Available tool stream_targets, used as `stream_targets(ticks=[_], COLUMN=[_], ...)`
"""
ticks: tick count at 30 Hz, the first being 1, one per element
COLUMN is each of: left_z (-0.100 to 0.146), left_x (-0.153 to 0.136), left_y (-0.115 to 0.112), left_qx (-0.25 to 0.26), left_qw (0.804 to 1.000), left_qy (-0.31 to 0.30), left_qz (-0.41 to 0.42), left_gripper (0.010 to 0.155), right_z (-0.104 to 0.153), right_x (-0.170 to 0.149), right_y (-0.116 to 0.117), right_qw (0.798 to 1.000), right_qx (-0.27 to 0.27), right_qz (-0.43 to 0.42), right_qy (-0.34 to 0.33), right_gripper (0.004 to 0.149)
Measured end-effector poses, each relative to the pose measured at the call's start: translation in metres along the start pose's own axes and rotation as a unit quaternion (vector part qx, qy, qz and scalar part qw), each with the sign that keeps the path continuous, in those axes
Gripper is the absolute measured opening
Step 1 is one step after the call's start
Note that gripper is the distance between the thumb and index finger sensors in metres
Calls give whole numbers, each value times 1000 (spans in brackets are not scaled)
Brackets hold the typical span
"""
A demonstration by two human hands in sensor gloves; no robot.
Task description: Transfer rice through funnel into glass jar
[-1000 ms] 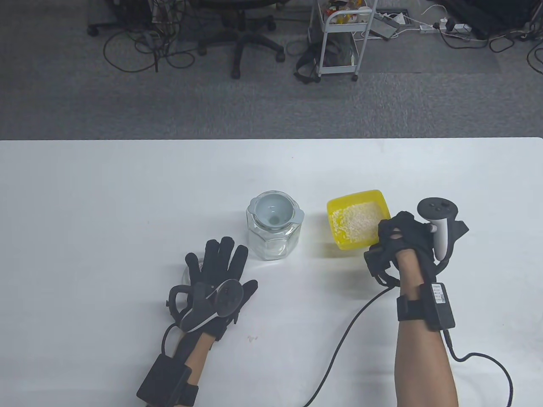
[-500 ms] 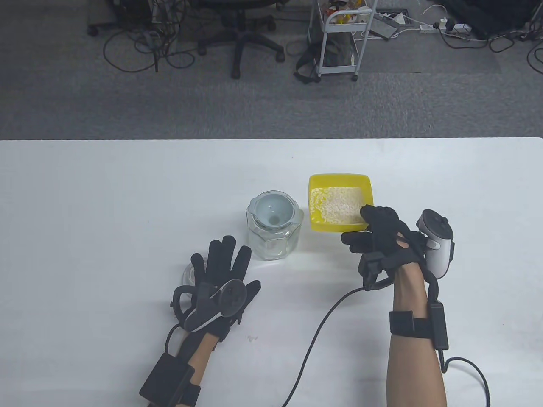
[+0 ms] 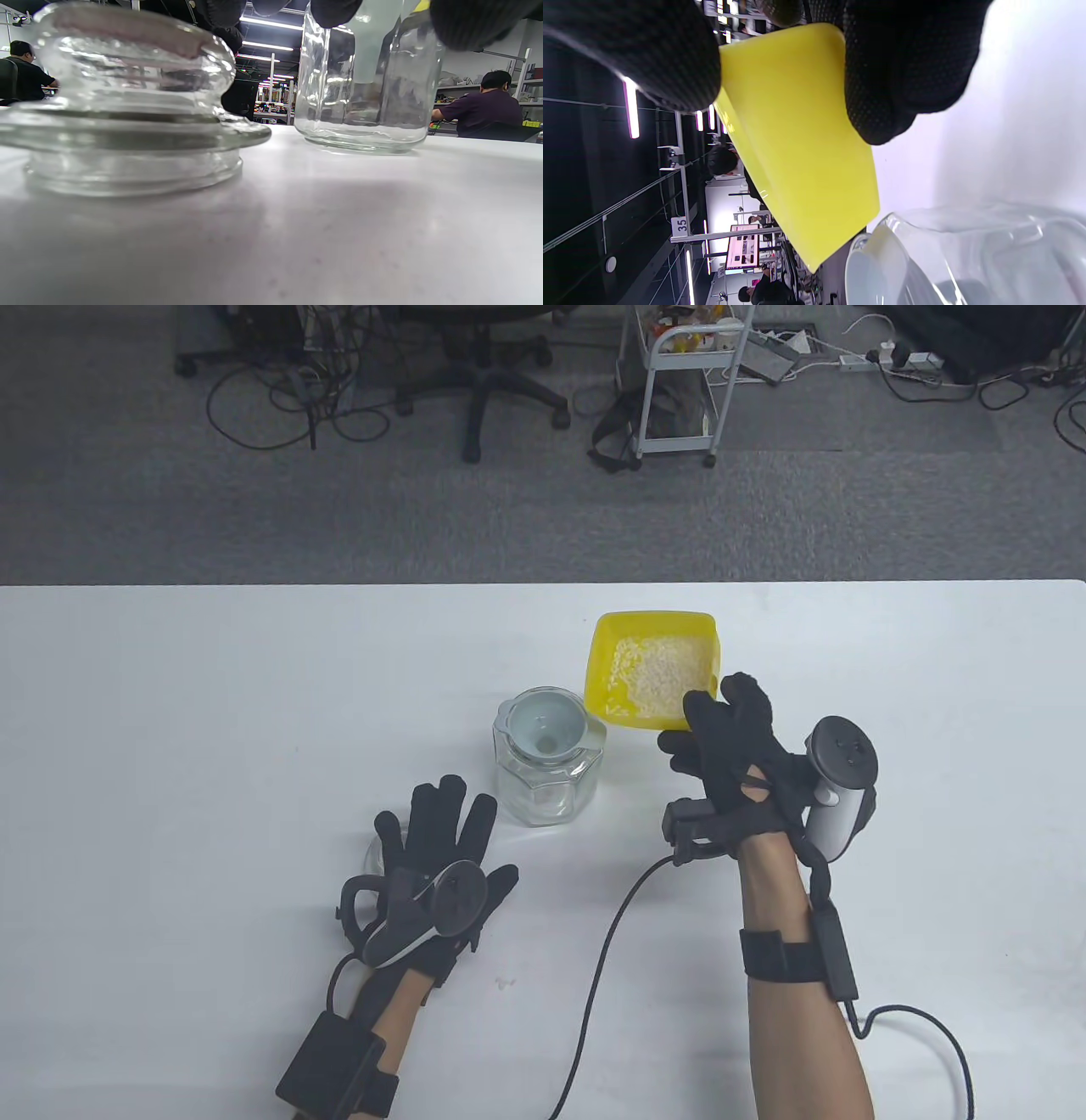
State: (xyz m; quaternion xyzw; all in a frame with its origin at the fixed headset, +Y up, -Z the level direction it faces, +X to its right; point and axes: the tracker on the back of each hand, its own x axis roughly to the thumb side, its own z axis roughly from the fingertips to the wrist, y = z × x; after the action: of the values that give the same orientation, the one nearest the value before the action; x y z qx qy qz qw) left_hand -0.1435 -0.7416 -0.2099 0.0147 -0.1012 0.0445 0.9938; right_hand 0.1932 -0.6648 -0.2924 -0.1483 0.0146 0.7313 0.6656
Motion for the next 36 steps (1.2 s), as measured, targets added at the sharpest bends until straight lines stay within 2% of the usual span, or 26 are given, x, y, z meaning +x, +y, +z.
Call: stream_targets(ticks=[7, 12, 14, 17, 20, 36], left_z=[0, 0, 0, 1, 1, 0], left_x=[1, 1, 3, 5, 5, 2], left_y=[0, -1, 0, 1, 0, -1], left_qx=[4, -3, 0, 3, 3, 0], left_qw=[1000, 1000, 1000, 1000, 1000, 1000], left_qy=[-3, -3, -5, -8, -9, -4], left_qz=[-1, -3, 1, 0, 0, -1], left_gripper=[84, 84, 84, 84, 84, 83], right_z=[16, 26, 29, 32, 36, 43], right_x=[21, 29, 30, 32, 33, 35], right_y=[18, 32, 37, 45, 51, 63], right_qw=[994, 982, 978, 970, 959, 938], right_qx=[-15, -32, -38, -43, -46, -57], right_qz=[50, 120, 129, 153, 181, 220], right_qy=[-91, -140, -156, -184, -211, -264], right_gripper=[86, 84, 90, 86, 88, 86])
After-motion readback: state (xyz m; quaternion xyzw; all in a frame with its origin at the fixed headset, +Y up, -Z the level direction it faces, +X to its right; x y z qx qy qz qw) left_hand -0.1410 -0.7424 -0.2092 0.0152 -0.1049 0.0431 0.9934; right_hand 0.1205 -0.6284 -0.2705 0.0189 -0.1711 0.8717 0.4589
